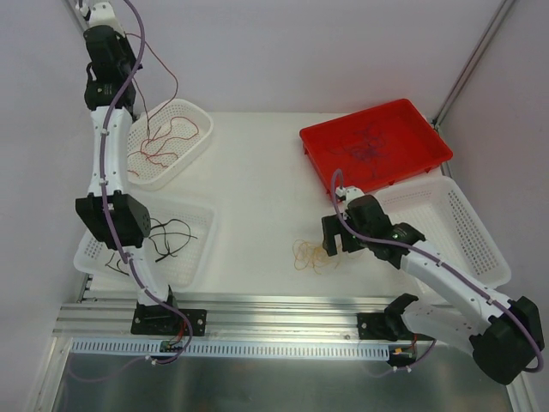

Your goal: Untangle the cables

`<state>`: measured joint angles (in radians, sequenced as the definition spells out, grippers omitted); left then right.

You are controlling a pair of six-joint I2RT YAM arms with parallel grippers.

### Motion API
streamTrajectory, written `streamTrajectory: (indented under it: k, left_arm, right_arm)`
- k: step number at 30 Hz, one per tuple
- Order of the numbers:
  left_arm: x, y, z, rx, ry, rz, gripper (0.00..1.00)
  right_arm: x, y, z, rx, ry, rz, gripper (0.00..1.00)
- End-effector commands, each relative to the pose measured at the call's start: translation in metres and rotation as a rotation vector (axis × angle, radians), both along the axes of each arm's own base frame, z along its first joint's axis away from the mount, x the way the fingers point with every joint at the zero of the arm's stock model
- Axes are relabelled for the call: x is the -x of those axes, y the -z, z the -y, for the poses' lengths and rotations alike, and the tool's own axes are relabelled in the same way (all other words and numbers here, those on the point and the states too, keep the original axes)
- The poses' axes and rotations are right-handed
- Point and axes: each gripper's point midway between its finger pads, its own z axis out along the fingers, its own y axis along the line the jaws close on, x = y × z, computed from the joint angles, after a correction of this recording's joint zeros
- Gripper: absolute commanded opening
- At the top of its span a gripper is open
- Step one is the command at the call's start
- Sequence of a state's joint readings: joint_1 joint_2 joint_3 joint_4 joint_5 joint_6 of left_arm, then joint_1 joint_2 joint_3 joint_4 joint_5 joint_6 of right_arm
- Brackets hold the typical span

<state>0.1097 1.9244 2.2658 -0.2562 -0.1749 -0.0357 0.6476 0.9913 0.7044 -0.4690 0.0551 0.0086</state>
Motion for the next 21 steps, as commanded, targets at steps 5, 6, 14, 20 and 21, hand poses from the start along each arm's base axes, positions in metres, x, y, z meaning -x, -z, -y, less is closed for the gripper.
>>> streamTrajectory:
  k: [5,6,14,20,21]
  left_arm:
    - [-0.03,0.127,-0.032,0.042,-0.061,-0.224,0.07]
    - [-0.03,0.152,-0.035,0.043,-0.069,-0.276,0.07]
    - [-0.021,0.285,-0.067,0.12,-0.154,-0.553,0.09]
    - [0.001,0.334,-0.086,0.258,-0.201,-0.673,0.15]
    - [0.004,0.337,-0.088,0.287,-0.195,-0.68,0.17]
  right_arm:
    - [-0.007,-0.008,-0.004,0.025,-0.038,0.012,0.97]
    - [-0.006,-0.007,-0.004,0.025,-0.04,0.008,0.97]
    - [-0.004,-0.002,-0.002,0.041,-0.037,-0.011,0.97]
    - [-0.004,0.001,-0.003,0.044,-0.035,-0.023,0.97]
    - [-0.004,0.001,-0.003,0.042,-0.035,-0.025,0.97]
